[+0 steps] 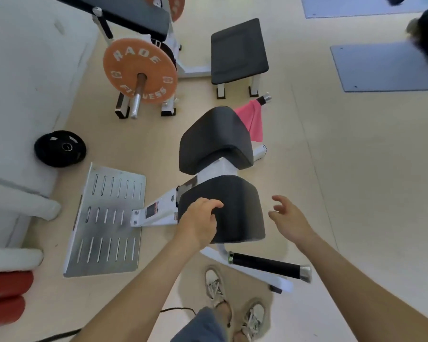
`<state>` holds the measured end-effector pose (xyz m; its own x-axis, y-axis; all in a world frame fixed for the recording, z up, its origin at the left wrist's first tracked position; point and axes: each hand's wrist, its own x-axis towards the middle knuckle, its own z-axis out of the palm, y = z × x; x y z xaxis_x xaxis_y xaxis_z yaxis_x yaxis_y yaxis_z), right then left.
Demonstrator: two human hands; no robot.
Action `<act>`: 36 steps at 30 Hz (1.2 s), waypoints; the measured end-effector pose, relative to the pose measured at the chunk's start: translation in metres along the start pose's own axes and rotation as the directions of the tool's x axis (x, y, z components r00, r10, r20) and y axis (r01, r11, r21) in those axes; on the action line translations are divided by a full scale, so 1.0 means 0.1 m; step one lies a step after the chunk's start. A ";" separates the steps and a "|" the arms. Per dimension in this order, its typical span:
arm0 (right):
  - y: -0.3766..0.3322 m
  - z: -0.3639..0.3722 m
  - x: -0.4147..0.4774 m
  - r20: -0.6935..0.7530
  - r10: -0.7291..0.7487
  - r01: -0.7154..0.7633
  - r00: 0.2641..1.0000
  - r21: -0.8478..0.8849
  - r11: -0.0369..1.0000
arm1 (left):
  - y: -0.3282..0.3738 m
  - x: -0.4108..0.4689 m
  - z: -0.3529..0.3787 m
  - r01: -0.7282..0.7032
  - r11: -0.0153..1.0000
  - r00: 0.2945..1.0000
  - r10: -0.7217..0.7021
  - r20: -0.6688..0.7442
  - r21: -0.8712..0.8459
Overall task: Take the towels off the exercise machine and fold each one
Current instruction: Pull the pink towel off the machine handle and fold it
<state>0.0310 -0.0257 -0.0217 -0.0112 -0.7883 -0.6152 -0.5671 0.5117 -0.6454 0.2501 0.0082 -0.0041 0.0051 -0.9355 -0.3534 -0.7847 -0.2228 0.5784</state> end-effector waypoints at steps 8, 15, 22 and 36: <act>-0.26 -0.41 0.64 0.107 0.152 -0.178 0.983 0.313 0.933 | 0.40 1.02 0.39 0.051 0.919 0.998 -0.064 -0.020 -0.390; -0.80 -0.65 1.57 0.071 0.093 -0.108 0.993 0.251 0.962 | 0.63 1.87 0.38 0.080 0.876 0.982 -0.151 -0.112 -0.476; -1.17 -1.00 2.98 0.229 -0.016 -0.018 0.973 0.145 0.989 | 1.09 3.04 0.68 0.108 0.805 0.961 -0.235 -0.147 -0.583; -1.33 -0.67 4.54 0.343 -0.079 0.010 0.936 0.199 0.980 | 1.08 4.53 0.95 0.296 0.637 0.779 -0.592 -0.206 -0.711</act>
<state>0.0458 -0.4744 -0.1847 0.3172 -0.6609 -0.6802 -0.3921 0.5616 -0.7286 0.1087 -0.4140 -0.1712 0.5962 -0.6535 -0.4663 -0.0577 -0.6142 0.7870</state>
